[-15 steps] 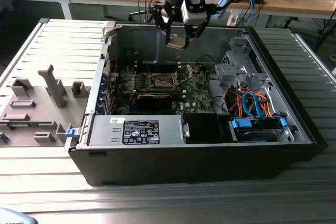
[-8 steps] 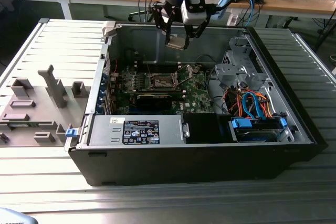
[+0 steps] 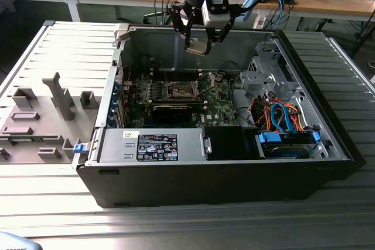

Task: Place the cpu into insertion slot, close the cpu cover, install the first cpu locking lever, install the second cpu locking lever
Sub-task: 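Place the cpu into insertion slot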

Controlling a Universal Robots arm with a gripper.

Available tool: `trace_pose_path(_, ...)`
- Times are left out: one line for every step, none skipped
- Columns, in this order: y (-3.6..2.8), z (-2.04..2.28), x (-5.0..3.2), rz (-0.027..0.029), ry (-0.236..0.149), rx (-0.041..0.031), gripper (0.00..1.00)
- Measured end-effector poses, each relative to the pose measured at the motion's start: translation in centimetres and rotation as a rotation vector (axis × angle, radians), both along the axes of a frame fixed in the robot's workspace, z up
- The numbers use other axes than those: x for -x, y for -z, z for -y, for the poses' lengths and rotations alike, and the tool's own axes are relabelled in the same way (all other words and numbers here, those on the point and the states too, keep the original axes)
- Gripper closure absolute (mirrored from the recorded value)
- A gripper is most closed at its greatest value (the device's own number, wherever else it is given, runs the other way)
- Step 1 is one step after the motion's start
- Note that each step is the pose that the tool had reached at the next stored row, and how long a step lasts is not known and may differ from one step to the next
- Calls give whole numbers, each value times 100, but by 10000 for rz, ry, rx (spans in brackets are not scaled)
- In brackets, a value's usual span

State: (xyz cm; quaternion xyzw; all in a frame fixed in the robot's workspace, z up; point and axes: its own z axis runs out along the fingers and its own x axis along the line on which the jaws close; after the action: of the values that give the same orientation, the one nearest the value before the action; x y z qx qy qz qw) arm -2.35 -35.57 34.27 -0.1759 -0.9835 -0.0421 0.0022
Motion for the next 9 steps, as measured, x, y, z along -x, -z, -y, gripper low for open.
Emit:
trace_pose_path(0, 0, 0, 0, 10, 0, 45)
trace_pose_path(0, 0, 0, 0, 15, 0, 45)
trace_pose_path(0, 0, 0, 1, 21, 0, 45)
trace_pose_path(0, 0, 0, 0, 35, 0, 45)
trace_pose_path(0, 0, 0, 0, 43, 0, 45)
trace_pose_path(0, 0, 0, 0, 56, 0, 45)
trace_pose_path(0, 0, 0, 0, 63, 0, 45)
trace_pose_path(0, 0, 0, 0, 69, 0, 45)
trace_pose_path(0, 0, 0, 0, 76, 0, 45)
